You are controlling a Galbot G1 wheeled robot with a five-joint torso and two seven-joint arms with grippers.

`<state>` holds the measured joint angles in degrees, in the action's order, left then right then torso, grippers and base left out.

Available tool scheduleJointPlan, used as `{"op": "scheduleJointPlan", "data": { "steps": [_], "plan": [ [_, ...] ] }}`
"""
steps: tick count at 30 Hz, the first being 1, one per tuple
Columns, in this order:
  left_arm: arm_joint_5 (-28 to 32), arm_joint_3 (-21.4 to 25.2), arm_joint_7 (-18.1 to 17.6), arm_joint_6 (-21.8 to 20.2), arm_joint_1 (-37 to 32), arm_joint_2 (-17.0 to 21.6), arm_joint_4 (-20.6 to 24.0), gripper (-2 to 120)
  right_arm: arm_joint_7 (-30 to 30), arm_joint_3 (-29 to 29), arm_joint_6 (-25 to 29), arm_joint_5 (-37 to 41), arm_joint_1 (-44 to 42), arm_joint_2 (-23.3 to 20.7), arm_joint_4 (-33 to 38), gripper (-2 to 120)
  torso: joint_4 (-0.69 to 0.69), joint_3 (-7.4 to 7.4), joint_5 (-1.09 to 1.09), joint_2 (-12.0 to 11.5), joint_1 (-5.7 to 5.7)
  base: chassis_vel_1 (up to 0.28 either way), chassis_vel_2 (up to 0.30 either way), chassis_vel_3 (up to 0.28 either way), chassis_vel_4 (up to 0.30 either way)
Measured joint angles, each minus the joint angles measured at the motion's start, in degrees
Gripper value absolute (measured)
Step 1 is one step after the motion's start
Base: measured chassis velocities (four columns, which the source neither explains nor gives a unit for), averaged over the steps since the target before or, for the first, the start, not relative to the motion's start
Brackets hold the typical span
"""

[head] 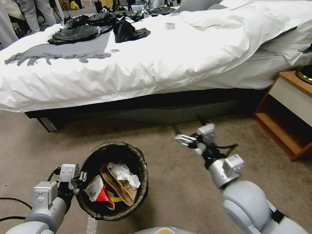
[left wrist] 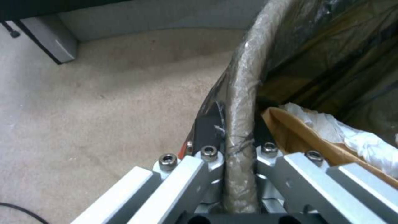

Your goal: Pick up the trash bin, then pick up the garbage from the floor and place it into the trash bin.

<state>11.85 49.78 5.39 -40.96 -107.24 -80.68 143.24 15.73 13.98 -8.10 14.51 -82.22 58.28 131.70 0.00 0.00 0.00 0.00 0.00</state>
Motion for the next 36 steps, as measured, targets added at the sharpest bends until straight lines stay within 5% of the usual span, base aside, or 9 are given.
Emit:
{"op": "scheduleJointPlan", "data": {
  "steps": [10,19,36],
  "plan": [
    [-0.1,0.4,0.0,-0.4,0.0,-1.0,0.0,1,-4.8,12.5,10.1,-10.4,-19.2,13.6,-0.3,100,-0.02,0.0,-0.01,0.0,0.0,0.0,0.0,0.0,0.0],
    [-0.3,0.8,0.0,-0.6,-0.2,-1.3,0.0,1,-3.0,15.1,15.0,-10.3,-24.4,13.6,0.4,100,0.01,0.0,-0.01,0.0,0.0,0.064,0.059,0.054,0.044],
    [-0.1,1.0,0.1,-0.7,-0.5,-1.4,0.0,1,-3.2,16.8,15.0,-8.3,-25.2,13.4,1.1,100,-0.01,0.0,0.0,0.0,0.0,0.082,0.089,0.093,0.086]
  ]
}}
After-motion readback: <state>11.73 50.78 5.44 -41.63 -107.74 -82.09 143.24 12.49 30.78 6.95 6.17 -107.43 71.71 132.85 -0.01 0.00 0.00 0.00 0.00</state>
